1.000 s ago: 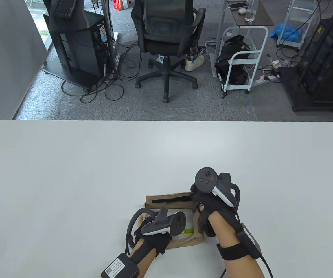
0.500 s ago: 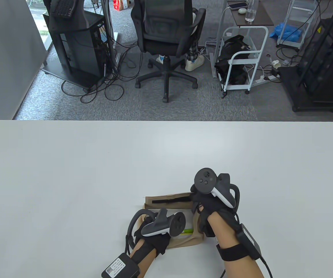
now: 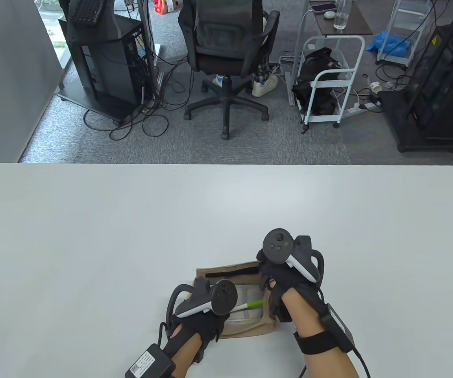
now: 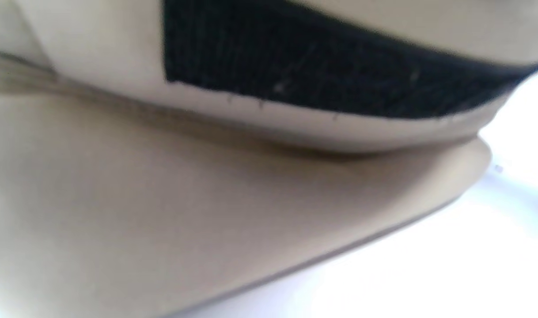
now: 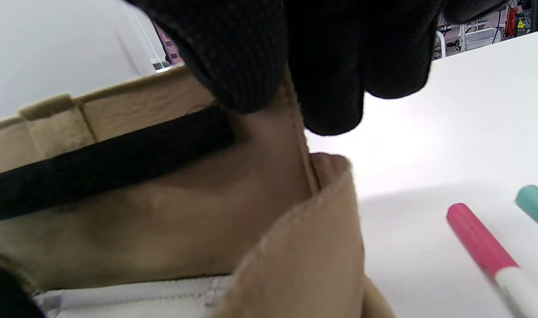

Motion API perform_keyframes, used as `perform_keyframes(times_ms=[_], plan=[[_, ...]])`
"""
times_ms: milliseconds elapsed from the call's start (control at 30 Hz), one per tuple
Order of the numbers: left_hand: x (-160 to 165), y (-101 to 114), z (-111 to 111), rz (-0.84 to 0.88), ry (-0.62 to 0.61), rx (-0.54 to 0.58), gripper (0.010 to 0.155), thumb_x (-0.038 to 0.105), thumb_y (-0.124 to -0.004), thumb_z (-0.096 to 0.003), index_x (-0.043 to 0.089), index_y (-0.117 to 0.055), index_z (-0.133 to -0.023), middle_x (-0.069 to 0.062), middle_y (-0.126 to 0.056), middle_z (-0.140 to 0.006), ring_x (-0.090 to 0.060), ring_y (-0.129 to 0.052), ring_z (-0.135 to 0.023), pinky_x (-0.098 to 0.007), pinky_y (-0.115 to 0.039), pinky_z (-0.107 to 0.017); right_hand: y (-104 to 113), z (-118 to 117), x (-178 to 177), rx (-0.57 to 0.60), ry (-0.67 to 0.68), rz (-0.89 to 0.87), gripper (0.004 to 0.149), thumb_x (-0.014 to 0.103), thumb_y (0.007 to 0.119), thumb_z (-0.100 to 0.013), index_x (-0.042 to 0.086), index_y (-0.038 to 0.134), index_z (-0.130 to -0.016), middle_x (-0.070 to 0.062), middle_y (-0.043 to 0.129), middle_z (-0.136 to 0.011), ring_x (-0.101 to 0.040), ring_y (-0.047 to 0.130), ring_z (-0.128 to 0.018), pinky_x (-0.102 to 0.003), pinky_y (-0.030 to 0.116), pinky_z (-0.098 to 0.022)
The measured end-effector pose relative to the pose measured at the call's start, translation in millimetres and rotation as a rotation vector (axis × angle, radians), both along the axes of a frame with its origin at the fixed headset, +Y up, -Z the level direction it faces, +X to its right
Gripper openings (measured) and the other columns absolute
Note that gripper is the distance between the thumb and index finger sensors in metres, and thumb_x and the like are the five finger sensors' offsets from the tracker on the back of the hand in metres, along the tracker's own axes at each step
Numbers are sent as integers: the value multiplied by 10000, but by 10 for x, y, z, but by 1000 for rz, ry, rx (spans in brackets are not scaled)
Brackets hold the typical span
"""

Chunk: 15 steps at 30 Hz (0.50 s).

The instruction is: Twist to extend twist pen refills

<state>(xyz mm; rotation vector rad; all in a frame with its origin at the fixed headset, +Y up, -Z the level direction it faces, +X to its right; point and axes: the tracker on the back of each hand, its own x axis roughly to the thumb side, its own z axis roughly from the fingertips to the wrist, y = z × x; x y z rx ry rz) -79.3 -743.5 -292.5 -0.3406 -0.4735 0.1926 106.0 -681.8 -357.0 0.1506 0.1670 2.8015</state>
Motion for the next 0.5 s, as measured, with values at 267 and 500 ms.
perform_keyframes(times_ms=[267,500], plan=[[-278,206,26,302,49,20,499,295,-776,-438,95,-777,-895,-192,-836,-849,-325,-978,-678,-566,-795,-550,1,-5,22,-5,-1,-33,456,213,896,-452,51,867,-878,-228,951,-805,-516,814,-773,-737,559,-611],[-446,352,59,699,43,42,498,294,-762,-447,112,-760,-911,-182,-812,-879,-335,-959,-711,-566,-775,-571,216,54,109,72,-19,-115,505,231,892,-455,20,829,-909,-252,929,-821,-525,798,-778,-735,558,-608]])
